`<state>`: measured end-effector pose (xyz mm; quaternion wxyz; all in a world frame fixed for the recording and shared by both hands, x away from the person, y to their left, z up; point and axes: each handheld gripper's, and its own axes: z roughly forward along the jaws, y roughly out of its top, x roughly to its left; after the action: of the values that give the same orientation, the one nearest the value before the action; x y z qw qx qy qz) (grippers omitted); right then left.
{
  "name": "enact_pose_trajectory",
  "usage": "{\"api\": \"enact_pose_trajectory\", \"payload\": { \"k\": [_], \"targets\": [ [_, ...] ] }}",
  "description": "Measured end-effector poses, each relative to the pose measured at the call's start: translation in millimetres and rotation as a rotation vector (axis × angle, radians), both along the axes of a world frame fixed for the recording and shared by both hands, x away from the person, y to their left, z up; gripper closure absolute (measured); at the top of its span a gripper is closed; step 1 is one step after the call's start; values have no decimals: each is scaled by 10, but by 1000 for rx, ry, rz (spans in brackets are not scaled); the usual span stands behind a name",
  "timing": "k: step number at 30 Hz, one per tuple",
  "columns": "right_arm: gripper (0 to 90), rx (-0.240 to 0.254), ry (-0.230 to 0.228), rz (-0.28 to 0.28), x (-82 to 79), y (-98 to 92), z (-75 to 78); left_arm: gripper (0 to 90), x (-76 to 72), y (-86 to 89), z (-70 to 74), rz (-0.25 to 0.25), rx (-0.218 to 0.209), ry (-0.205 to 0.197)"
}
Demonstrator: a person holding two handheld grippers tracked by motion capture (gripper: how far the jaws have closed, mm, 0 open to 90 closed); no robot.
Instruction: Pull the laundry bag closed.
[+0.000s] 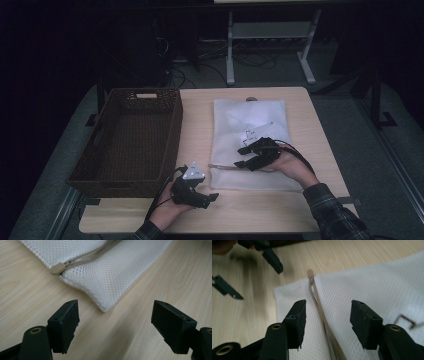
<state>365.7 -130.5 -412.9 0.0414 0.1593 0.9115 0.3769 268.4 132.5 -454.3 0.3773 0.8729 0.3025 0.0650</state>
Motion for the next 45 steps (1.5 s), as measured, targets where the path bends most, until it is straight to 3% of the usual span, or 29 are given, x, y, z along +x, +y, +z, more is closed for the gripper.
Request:
{"api": "enact_pose_trajectory", "payload": {
  "k": [6,12,21,30,38,45],
  "targets": [
    [484,13,13,36,52,248,1,216,-53,-2,-7,1,-14,-3],
    [561,29,-1,67,86,484,-9,213,-52,-6,-27,-6,-11,-3],
    [631,5,15,105,125,795,-173,213,-79,0,-38,-12,-8,-4],
    [686,2,27,112,206,923,-298,213,-98,4,-46,-12,-10,-1],
    [777,-39,21,126,193,990,-378,214,-97,7,-45,-15,-12,3],
    [794,-22,12,111,168,926,-291,213,-95,2,-43,-13,-17,4]
  ]
}}
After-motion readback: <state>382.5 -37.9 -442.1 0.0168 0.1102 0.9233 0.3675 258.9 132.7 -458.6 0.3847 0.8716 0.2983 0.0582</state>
